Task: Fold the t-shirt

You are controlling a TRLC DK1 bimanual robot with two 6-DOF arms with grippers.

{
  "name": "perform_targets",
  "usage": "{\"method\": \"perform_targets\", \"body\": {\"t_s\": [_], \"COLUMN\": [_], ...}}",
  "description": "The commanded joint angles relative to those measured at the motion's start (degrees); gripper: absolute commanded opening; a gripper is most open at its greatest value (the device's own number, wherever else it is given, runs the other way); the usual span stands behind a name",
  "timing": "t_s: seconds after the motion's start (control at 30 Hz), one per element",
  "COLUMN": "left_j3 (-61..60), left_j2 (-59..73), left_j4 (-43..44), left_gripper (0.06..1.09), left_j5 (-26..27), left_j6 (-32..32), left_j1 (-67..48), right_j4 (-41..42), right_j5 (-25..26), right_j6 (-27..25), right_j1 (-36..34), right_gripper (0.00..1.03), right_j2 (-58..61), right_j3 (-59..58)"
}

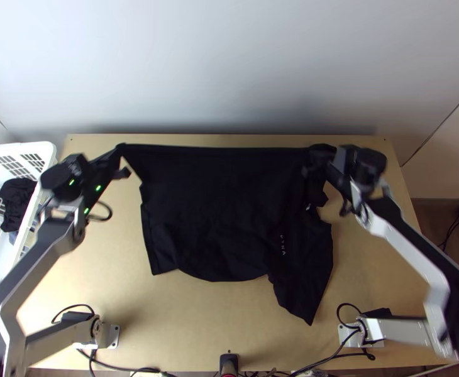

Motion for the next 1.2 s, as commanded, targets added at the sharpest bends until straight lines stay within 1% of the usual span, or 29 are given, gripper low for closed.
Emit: {"method": "perform_targets", "body": {"t_s": [0.0,0.17,0.3,0.5,0.6,0.67,0.73,0.83,0.97,1.07,1.17], "left_j3": [11.82,21.48,26.14,31.68,34.58,36.25,37.04,36.51,32.47,29.22,25.79], "left_j2": [20.07,31.58,37.74,42.75,44.50,45.91,46.97,47.32,46.00,43.80,41.08], "left_j4": [3.94,4.29,4.73,4.64,3.94,3.59,2.89,0.78,-0.98,-0.81,-1.07], "left_gripper": [0.10,0.10,0.10,0.10,0.10,0.10,0.10,0.10,0.10,0.10,0.10], "left_j5": [-2.86,-4.88,-5.94,-6.46,-6.46,-6.55,-6.55,-6.55,-6.46,-6.46,-6.29], "left_j6": [3.84,4.37,5.42,6.74,7.53,8.68,9.55,10.17,12.81,13.07,13.07], "left_j1": [-1.95,-2.22,-3.01,-1.87,-1.34,-1.34,-1.34,-1.51,-2.39,-2.75,-3.18], "right_j4": [6.42,6.42,6.42,5.98,2.81,1.50,0.88,-2.11,-1.67,-1.58,-4.48], "right_j5": [0.10,0.19,0.98,1.68,1.77,2.03,2.30,2.91,3.44,4.67,4.58], "right_j6": [-2.06,-2.50,-2.50,-3.03,-3.03,-3.03,-3.47,-3.47,-3.47,-4.08,-4.17], "right_j1": [-3.94,-4.38,-3.59,-3.94,-4.21,-4.03,-3.59,-3.24,-3.24,-3.42,-4.03], "right_gripper": [0.03,0.03,0.03,0.03,0.03,0.03,0.03,0.03,0.03,0.03,0.03], "right_j2": [21.18,30.76,36.13,43.25,46.41,47.64,47.73,46.85,42.19,38.94,36.13], "right_j3": [14.17,24.89,31.66,42.55,48.79,50.99,50.90,49.15,40.88,35.44,31.22]}}
